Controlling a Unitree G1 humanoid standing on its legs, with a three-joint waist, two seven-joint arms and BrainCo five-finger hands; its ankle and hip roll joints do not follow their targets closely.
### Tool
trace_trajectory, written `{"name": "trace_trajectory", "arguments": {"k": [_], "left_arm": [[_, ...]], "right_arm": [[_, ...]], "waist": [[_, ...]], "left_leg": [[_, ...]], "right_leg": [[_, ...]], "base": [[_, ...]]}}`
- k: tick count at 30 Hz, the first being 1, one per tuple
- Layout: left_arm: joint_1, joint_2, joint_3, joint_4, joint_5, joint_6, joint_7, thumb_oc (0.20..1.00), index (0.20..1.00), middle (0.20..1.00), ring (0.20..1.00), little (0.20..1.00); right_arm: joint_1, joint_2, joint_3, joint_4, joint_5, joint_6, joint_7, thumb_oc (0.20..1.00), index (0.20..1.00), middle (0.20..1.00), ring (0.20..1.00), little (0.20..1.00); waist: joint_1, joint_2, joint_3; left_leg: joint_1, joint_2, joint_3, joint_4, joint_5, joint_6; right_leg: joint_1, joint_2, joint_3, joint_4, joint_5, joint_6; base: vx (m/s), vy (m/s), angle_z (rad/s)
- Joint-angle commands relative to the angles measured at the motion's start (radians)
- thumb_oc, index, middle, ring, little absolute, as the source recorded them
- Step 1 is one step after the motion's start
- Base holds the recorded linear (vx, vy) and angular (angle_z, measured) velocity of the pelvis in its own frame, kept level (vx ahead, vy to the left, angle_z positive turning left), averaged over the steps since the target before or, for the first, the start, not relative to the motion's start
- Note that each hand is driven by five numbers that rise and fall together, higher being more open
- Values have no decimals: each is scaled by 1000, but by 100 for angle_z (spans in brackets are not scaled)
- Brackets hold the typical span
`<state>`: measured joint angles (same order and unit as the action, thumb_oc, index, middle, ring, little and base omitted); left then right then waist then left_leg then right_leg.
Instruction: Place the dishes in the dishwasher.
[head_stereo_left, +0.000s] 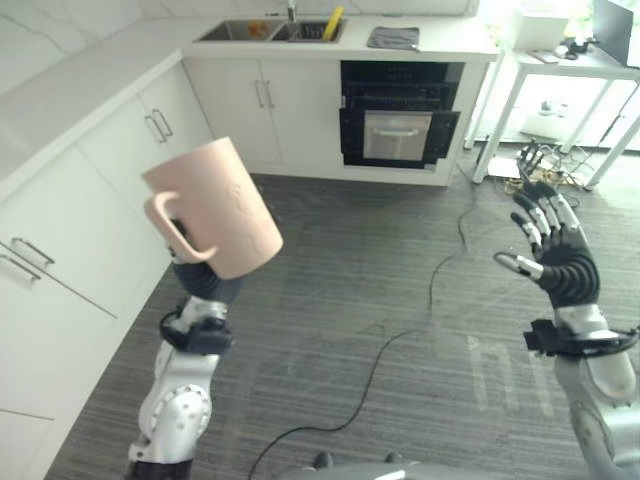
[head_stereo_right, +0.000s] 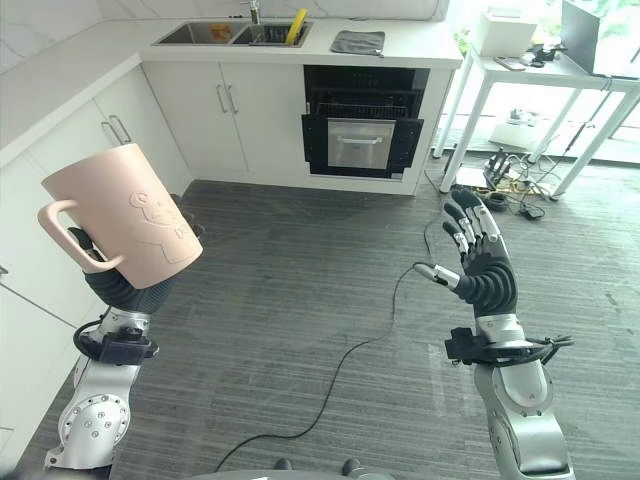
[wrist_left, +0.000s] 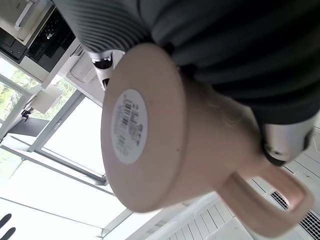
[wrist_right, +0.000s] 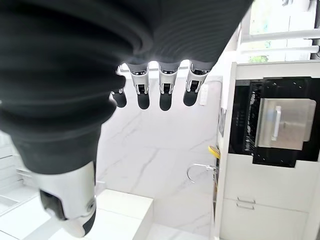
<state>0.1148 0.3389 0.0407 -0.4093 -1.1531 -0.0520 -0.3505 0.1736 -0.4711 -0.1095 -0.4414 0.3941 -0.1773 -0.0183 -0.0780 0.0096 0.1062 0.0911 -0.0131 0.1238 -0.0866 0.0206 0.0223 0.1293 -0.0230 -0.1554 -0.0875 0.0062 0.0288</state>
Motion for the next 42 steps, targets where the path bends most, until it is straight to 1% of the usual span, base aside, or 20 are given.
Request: {"name": "trace_trajectory", "arguments": {"k": [1,11,15,17,18,19,20,21,22,24,25,26,27,28,29,32,34,39,41,42], "left_arm": [[-58,38,47,57,42,-47,-10,200,200,200,200,200],[-68,40,33,79,45,-56,-10,200,200,200,200,200],[-52,50,44,81,34,-62,-2,200,200,200,200,200],[-40,46,53,78,38,-68,1,200,200,200,200,200],[-28,48,56,78,38,-80,-3,200,200,200,200,200],[-22,52,56,73,37,-88,-5,200,200,200,200,200],[-14,42,57,61,41,-90,-11,200,200,200,200,200],[-14,41,57,61,43,-90,-11,200,200,200,200,200],[-13,38,55,63,48,-89,-6,200,200,200,200,200],[-6,51,57,65,39,-86,-2,200,200,200,200,200],[-6,54,55,68,31,-90,4,200,200,200,200,200],[-9,57,52,77,19,-95,5,200,200,200,200,200],[-8,60,50,86,14,-103,3,200,200,200,200,200],[16,45,55,90,10,-107,-15,200,200,200,200,200],[29,38,55,80,19,-111,-9,200,200,200,200,200],[39,41,68,73,14,-103,-2,200,200,200,200,200],[32,47,78,76,5,-74,0,200,200,200,200,200],[11,39,74,60,42,-27,8,200,200,200,200,200],[9,39,79,57,48,-2,3,200,200,200,200,200],[18,41,80,52,59,14,-6,200,200,200,200,200]], "right_arm": [[-65,8,-26,-10,13,-68,2,1000,1000,1000,1000,1000],[-74,15,-3,-10,4,-55,16,1000,1000,1000,1000,1000],[-56,2,-14,-15,18,-52,37,1000,1000,1000,1000,1000],[-58,3,-9,-13,24,-44,46,1000,1000,1000,1000,1000],[-57,0,-7,-14,30,-44,57,1000,1000,1000,1000,1000],[-53,-8,-10,-17,34,-48,64,1000,1000,1000,1000,1000],[-50,-16,-6,-2,27,-66,71,1000,1000,1000,1000,1000],[-51,-14,-5,2,22,-68,74,1000,1000,1000,1000,1000],[-56,-12,-1,17,7,-74,81,1000,1000,1000,1000,1000],[-68,-18,-1,22,17,-79,83,1000,1000,1000,1000,1000],[-71,-19,1,21,17,-74,84,1000,1000,1000,1000,1000],[-71,-20,1,24,9,-73,90,1000,1000,1000,1000,1000],[-67,-22,2,29,5,-78,97,1000,1000,1000,1000,1000],[-36,-26,-18,31,15,-91,129,1000,1000,1000,1000,1000],[-27,-29,-31,23,35,-89,146,1000,1000,1000,1000,1000],[-9,-32,-47,10,55,-83,164,1000,1000,1000,1000,1000],[-6,-26,-52,0,55,-63,161,1000,1000,1000,1000,1000],[-26,7,-19,-16,13,-41,128,1000,1000,1000,1000,1000],[-25,20,-16,-22,6,-41,111,1000,1000,1000,1000,1000],[-19,37,-15,-33,-6,-41,101,1000,1000,1000,1000,1000]], "waist": [[-2,-16,-53],[-5,-12,-57],[-12,-15,-55],[-5,-17,-44],[-3,-23,-31],[0,-31,-16],[12,-55,26],[11,-54,28],[12,-53,44],[17,-37,49],[19,-26,47],[23,-14,43],[28,-6,41],[37,2,32],[37,2,25],[37,7,18],[47,4,4],[75,-25,-38],[82,-31,-48],[85,-36,-54]], "left_leg": [[56,15,-13,-1,-76,-28],[37,23,-42,-1,-50,-32],[50,32,-35,-1,-60,-38],[64,42,-19,2,-40,-54],[46,46,-3,81,-53,-69],[-1,57,11,182,-29,-84],[-152,72,0,476,27,-98],[-165,74,-4,493,26,-98],[-208,95,19,486,38,-96],[-185,135,85,269,61,-99],[-173,142,98,179,87,-104],[-160,143,99,58,137,-113],[-168,149,84,5,167,-122],[-232,156,46,-1,184,-135],[-221,154,54,-1,160,-127],[-195,154,70,-1,150,-117],[-184,128,74,1,126,-97],[-153,52,51,-1,79,-39],[-139,29,36,-1,66,-22],[-124,3,15,-1,53,-2]], "right_leg": [[-11,-10,66,0,-3,70],[-18,27,94,18,-8,53],[-5,42,110,5,-21,49],[-6,50,116,5,-15,38],[3,49,119,7,-19,34],[9,48,116,8,-20,25],[10,38,116,18,-15,-7],[8,41,116,19,-15,-9],[15,47,117,22,-16,-10],[41,56,102,4,-35,4],[50,59,94,0,-44,11],[67,61,92,0,-59,18],[84,62,93,0,-70,19],[135,68,106,3,-109,15],[133,59,106,16,-117,16],[134,43,101,64,-143,27],[147,15,95,103,-165,44],[144,-73,63,175,-95,119],[124,-90,55,247,-65,140],[83,-96,61,384,-4,153]], "base": [[-105,-72,-3],[-61,-92,1],[23,-141,3],[13,-183,0],[-5,-228,-1],[-45,-292,9],[-75,-220,18],[-20,-179,20],[131,-3,4],[247,84,-5],[316,176,-8],[327,195,-10],[611,323,-2],[647,330,-12],[598,296,-33],[455,274,-52],[535,334,-36],[425,283,-13],[350,283,36],[407,404,58]]}}
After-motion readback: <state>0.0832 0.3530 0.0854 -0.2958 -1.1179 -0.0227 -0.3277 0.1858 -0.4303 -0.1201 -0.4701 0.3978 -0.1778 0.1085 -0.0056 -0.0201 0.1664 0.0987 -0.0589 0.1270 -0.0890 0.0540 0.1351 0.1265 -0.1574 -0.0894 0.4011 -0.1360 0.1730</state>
